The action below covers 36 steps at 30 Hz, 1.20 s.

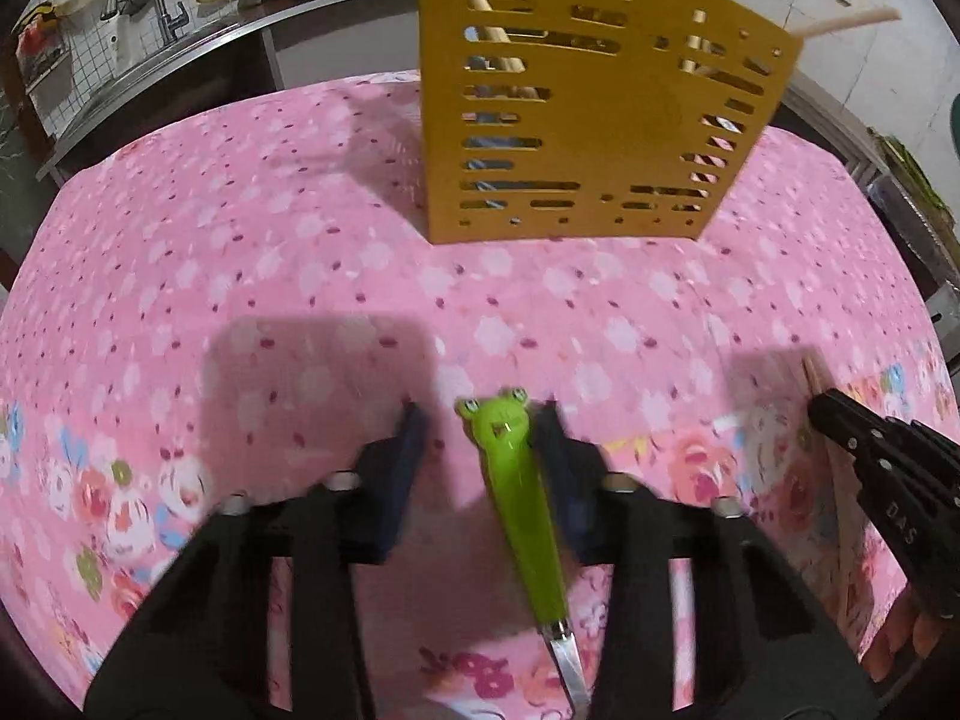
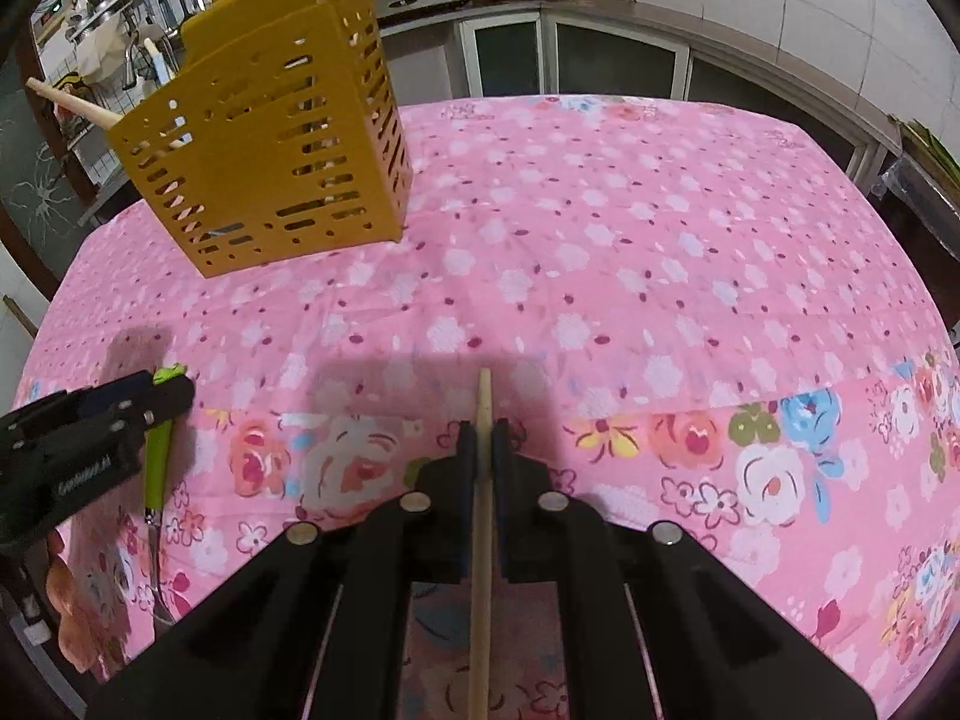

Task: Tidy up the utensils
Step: 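Close the right tool on the last chopstick while the left tool grasps the green frog fork, then lift the frog fork and chopstick and carry them above the yellow holder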

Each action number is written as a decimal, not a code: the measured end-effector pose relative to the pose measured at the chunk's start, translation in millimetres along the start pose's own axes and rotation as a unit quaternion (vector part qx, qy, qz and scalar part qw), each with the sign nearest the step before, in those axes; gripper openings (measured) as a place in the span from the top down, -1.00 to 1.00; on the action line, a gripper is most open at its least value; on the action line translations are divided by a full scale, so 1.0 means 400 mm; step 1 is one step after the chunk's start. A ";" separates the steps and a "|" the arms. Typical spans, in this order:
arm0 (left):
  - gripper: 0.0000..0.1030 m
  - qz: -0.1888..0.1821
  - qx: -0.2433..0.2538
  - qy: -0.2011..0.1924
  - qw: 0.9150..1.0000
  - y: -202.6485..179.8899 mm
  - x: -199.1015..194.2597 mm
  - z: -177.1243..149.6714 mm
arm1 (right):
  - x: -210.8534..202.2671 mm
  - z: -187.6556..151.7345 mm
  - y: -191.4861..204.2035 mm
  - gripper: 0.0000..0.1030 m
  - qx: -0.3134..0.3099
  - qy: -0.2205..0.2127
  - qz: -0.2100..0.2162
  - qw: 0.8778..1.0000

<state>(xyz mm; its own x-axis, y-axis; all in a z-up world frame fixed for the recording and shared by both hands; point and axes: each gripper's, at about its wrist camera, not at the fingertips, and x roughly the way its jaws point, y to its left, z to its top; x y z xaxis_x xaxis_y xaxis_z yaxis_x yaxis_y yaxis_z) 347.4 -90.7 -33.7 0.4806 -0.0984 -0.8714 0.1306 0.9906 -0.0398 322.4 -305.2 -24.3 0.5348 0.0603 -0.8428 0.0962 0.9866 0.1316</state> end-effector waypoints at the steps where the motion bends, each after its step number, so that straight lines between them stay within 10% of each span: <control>1: 0.50 -0.002 -0.001 0.006 1.000 0.002 0.002 0.007 | 0.003 0.006 0.000 0.88 0.002 0.005 -0.001 1.000; 8: 0.58 -0.032 -0.010 0.002 0.999 0.020 -0.022 0.016 | -0.027 0.021 0.001 0.89 0.010 0.001 0.014 1.000; 36: 0.58 -0.029 0.051 -0.232 0.971 0.051 -0.426 -0.042 | -0.383 0.031 0.039 0.89 -0.027 -0.215 0.051 0.975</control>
<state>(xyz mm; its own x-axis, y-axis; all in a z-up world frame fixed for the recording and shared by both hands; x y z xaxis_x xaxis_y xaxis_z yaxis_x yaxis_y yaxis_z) 253.7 -52.1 105.7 0.8060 -0.2091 -0.5538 0.2429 0.9700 -0.0127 252.2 -301.1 113.2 0.8433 0.1015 -0.5278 -0.0149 0.9860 0.1658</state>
